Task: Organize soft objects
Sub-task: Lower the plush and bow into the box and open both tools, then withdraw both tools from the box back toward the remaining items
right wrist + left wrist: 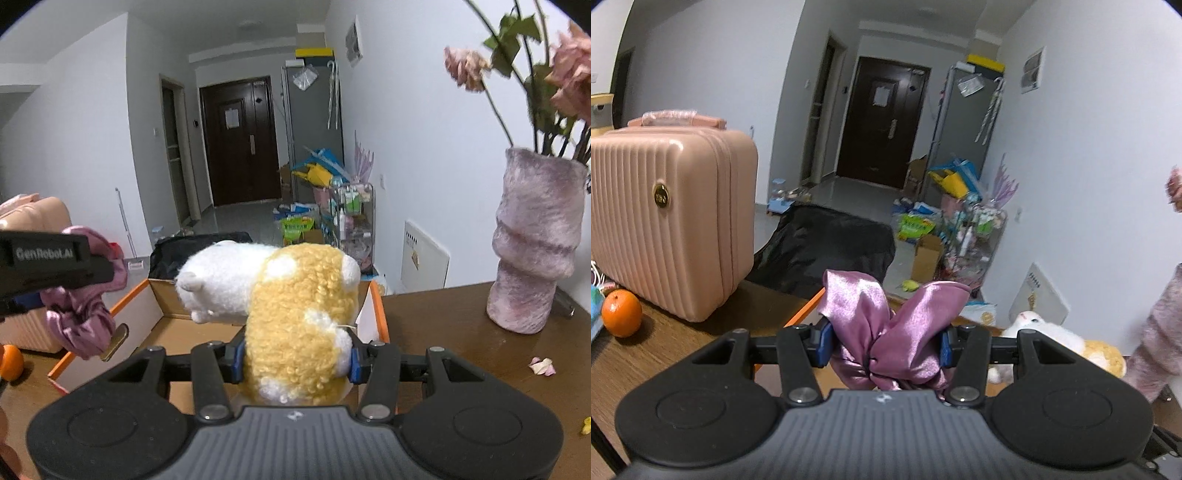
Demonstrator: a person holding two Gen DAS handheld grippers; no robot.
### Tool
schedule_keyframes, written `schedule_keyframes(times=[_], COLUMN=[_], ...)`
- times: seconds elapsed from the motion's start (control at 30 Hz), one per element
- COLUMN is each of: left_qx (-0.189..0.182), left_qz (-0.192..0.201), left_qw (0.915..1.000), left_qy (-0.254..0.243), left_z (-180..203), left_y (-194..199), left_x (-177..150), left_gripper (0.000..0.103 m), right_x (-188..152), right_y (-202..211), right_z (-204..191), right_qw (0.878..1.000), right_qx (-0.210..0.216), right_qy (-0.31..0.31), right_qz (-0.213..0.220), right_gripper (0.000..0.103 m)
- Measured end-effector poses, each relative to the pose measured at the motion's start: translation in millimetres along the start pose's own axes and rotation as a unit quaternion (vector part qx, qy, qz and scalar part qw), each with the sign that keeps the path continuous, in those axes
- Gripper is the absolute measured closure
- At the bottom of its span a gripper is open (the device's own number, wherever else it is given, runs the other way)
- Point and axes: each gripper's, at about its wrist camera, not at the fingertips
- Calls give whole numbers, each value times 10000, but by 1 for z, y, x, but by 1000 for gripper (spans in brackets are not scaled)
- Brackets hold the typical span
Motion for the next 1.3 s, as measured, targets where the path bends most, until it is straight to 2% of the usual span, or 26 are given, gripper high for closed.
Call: schedule_keyframes(times=[0.2, 0.3, 0.63, 0.67, 0.73, 0.8, 0.87, 0.97, 1.03, 1.17, 1.3], left_qx=[265, 265, 370, 335, 230, 213, 287, 521, 646, 640, 641], left_qz=[-237, -380, -454, -487, -583, -575, -565, -413, -378, -499, -442], left_qw=[9994, 9989, 9982, 9982, 9980, 9981, 9980, 9978, 9972, 9966, 9969], left_qy=[-56, -29, -122, -102, -28, -44, -28, 33, 45, 121, 139], left_z=[1, -2, -2, -3, -5, -6, -6, -8, -10, -13, -15], left_y=[-23, -32, -48, -49, -50, -51, -50, -44, -43, -45, -42], left_x=[-10, -13, -20, -20, -20, -20, -20, -20, -19, -18, -17], left_gripper=[51, 51, 51, 49, 43, 39, 15, 0, 0, 0, 0], right_x=[-2, -8, -15, -15, -16, -15, -14, -12, -12, -11, -11], right_y=[-24, -30, -37, -38, -37, -37, -35, -32, -33, -34, -34], right_z=[-1, -3, -12, -14, -13, -11, -8, -5, -2, 2, 2], right_qw=[9996, 9993, 9987, 9986, 9984, 9985, 9988, 9992, 9992, 9992, 9992], right_qx=[-86, -68, -137, -138, -114, -124, -152, -212, -195, -200, -214], right_qy=[-42, 8, 258, 262, 258, 211, 179, 135, 83, 63, 65], right_qz=[-279, -370, -423, -437, -485, -491, -436, -322, -333, -345, -343], right_gripper=[55, 55, 55, 53, 50, 41, 16, 7, 4, 1, 0])
Point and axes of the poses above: each gripper's, at about its wrist camera, not at the fingertips, and y roughly against the way its jaws point, z to its right, x to its top
